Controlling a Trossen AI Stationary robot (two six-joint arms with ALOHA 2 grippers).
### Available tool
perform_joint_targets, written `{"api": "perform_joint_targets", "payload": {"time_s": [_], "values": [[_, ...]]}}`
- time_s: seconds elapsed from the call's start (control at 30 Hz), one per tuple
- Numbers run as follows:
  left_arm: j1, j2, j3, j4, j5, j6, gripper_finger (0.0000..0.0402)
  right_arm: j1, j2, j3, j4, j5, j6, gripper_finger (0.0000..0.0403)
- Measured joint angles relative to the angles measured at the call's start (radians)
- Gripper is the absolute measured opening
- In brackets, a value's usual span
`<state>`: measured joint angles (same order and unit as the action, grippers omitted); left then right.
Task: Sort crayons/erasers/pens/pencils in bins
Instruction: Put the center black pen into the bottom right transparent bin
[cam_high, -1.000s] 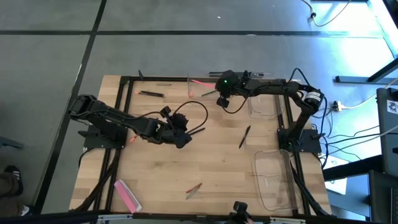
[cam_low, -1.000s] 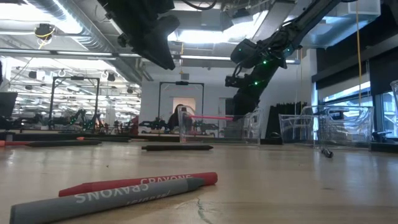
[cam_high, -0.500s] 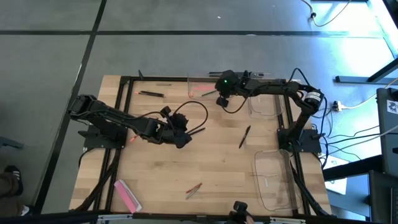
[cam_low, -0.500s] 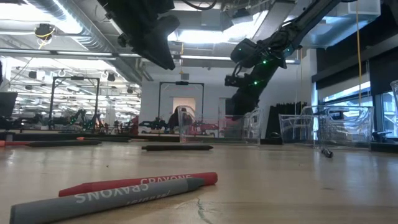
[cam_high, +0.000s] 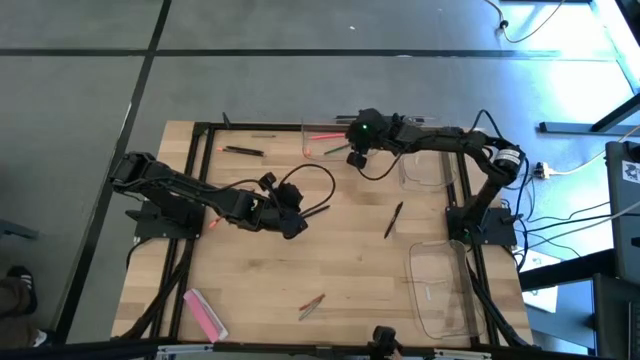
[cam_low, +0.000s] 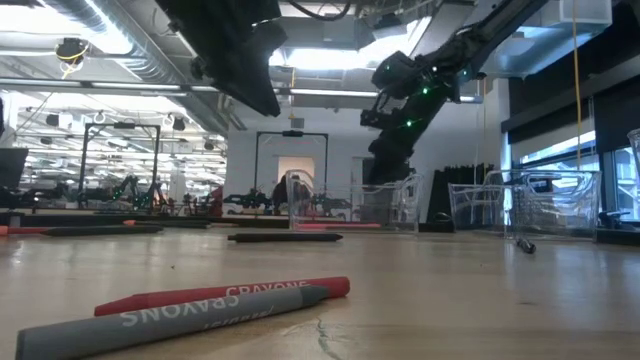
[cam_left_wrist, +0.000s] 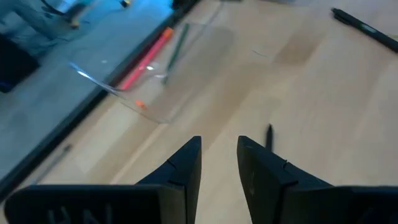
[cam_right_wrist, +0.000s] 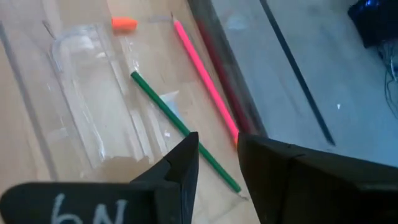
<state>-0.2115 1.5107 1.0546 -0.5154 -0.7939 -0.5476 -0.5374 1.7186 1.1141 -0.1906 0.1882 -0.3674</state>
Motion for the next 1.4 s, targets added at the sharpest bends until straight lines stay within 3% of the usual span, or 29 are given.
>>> {"api": "perform_joint_targets", "payload": {"time_s": [0.2, 0.47, 0.73, 1.03, 1.4], "values": [[0.000, 0.000, 0.000, -0.006, 0.120, -0.001, 0.0096, 0.084, -0.076, 0.018, -0.097, -0.008, -0.083, 0.0114], [0.000, 0.000, 0.000, -0.049, 0.245, 0.000, 0.0096, 0.247, -0.203, 0.018, -0.269, -0.017, -0.057, 0.0114], [0.000, 0.000, -0.097, -0.062, 0.363, 0.026, 0.0096, 0.395, -0.329, 0.018, -0.377, -0.223, 0.045, 0.0114], [-0.001, 0.001, -0.335, 0.230, 0.420, 0.044, 0.0096, 0.536, -0.391, 0.018, -0.418, -0.243, 0.077, 0.0114], [0.002, 0.001, -0.440, 0.463, 0.419, 0.205, 0.0096, 0.597, -0.391, 0.018, -0.415, -0.242, 0.101, 0.0114]]}}
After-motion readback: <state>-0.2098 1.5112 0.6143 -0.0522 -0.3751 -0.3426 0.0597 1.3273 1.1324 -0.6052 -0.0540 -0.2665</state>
